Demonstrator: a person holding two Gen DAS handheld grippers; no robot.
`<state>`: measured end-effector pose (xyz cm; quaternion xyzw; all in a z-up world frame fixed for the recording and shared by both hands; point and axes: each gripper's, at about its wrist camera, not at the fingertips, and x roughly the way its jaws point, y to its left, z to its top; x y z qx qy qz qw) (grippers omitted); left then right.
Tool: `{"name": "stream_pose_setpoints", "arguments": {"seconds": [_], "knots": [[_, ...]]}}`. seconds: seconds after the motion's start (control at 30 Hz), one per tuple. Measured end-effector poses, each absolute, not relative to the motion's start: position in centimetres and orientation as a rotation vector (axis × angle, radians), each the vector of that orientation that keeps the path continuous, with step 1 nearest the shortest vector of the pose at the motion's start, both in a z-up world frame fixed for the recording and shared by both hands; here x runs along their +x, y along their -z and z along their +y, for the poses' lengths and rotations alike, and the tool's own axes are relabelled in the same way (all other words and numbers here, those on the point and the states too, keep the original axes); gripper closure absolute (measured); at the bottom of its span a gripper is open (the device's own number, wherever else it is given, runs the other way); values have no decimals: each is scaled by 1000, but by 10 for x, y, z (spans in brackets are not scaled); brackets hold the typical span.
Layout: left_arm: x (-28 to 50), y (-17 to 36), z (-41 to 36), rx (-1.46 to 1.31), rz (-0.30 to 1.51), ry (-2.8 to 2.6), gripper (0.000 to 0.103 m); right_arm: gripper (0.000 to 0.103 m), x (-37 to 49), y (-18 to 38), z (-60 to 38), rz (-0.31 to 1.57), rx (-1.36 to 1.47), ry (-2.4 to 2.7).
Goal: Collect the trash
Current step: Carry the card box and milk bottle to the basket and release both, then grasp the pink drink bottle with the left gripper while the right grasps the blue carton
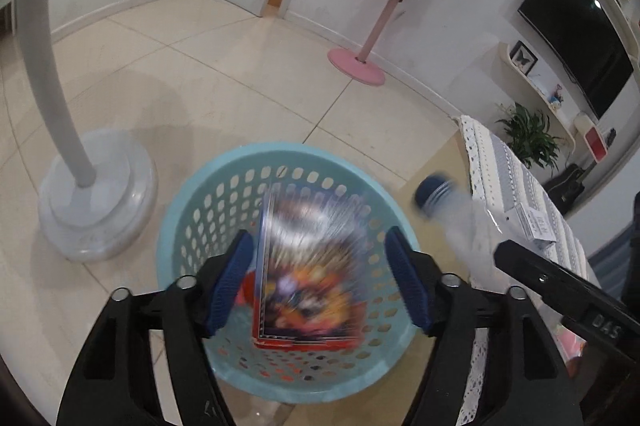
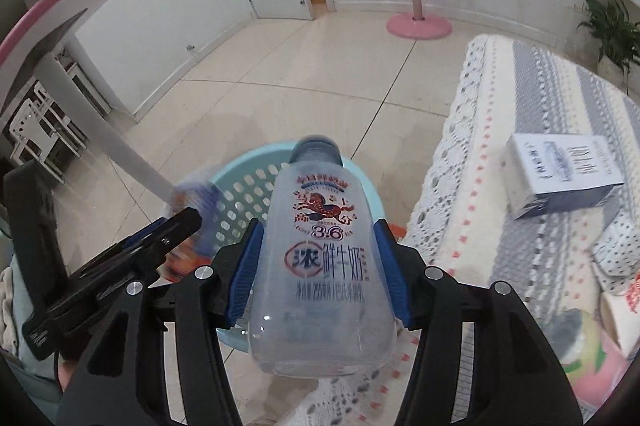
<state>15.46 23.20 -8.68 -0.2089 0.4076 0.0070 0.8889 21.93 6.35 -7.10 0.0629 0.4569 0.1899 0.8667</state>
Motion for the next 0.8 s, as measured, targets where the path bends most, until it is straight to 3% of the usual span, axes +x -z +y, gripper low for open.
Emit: {"name": "stream_pose_setpoints", "arguments": {"seconds": [0.47,0.8], "knots": [[116,53,223,-454,790,10,28,48,175,51,50,920,133,-464],[84,-22,140,-412,677,155,28,48,113,-21,-43,761,168,-419]]}}
